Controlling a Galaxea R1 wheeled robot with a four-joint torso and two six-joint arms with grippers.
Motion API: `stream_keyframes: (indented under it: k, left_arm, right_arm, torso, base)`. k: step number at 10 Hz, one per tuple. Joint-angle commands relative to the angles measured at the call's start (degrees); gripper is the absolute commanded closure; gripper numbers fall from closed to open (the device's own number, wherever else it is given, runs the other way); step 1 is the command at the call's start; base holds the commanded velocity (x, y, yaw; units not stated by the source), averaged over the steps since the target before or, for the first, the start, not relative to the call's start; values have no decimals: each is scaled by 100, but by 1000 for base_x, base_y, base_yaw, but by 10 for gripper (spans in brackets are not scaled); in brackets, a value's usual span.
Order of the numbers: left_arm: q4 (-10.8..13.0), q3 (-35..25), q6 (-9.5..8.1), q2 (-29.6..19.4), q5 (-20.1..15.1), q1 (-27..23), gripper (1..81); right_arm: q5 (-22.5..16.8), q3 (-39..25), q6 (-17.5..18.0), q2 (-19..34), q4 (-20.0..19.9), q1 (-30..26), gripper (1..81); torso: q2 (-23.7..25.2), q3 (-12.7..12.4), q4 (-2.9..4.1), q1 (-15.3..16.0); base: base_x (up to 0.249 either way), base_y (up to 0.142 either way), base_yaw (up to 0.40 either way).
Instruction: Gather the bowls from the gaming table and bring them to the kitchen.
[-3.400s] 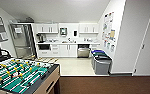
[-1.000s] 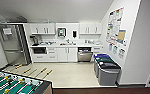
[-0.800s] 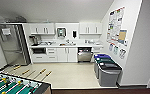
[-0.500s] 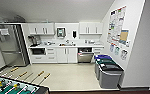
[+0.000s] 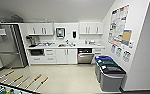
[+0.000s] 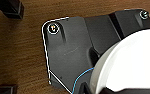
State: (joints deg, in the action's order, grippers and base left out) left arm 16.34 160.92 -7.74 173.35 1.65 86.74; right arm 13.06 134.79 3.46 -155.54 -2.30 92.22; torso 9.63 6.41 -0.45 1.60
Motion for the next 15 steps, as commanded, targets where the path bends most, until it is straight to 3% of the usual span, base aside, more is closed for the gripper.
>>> stream_keyframes:
  k: [1, 15]
  left_arm:
    - [28, 1, -8, -28, -235, -310, 811]
    - [10, 10, -8, 7, -138, -302, 811]
  right_arm:
    - [-242, -24, -12, 126, 63, -235, 811]
    - [-251, -7, -21, 135, 63, -235, 811]
  torso:
    - [0, 0, 0, 0]
    - [0, 0, 0, 0]
  base:
    - [195, 0, 0]
    - [198, 0, 0]
